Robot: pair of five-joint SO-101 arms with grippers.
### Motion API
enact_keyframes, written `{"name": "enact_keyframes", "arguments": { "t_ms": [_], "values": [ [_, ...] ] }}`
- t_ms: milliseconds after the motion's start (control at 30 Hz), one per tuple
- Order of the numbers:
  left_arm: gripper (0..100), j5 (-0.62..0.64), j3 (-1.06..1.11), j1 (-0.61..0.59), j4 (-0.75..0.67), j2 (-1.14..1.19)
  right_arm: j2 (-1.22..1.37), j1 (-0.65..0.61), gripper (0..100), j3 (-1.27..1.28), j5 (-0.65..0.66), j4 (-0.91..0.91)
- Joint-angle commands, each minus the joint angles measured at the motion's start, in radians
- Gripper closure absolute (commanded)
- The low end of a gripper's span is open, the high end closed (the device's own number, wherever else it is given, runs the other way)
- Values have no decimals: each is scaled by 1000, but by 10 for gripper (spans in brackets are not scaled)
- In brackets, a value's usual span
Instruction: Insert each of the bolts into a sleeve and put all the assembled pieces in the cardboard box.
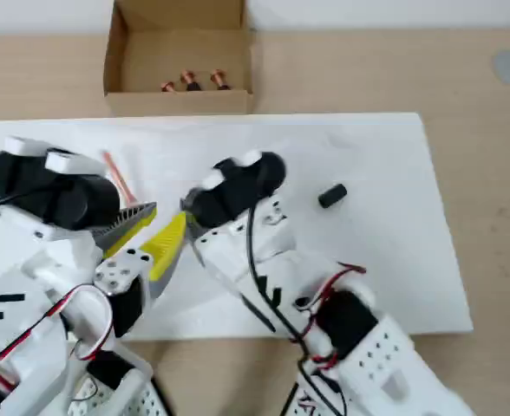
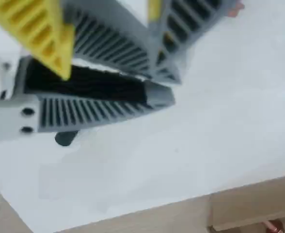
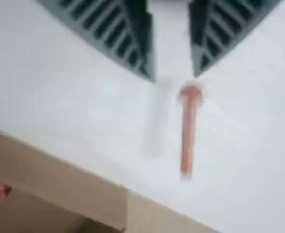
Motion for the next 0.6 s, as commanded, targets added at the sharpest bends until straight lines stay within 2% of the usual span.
{"name": "enact_keyframes", "arguments": {
  "t_ms": [0, 100, 233, 333, 433, 567],
  "values": [
    [878, -6, -43, 12, 0, 10, 4, 15, 988, -68, -6, -21],
    [878, -8, -44, -74, -29, 10, 4, 15, 988, -68, -6, -21],
    [878, -6, 12, -339, -87, 19, 4, 15, 988, -68, -6, -21],
    [878, -14, 103, -497, -68, 62, 4, 15, 988, -67, -6, -18],
    [881, -63, 183, -594, -25, 162, 5, 15, 988, -68, -8, 26],
    [882, -109, 184, -637, 66, 300, 5, 16, 988, -70, -89, 124]
  ]
}}
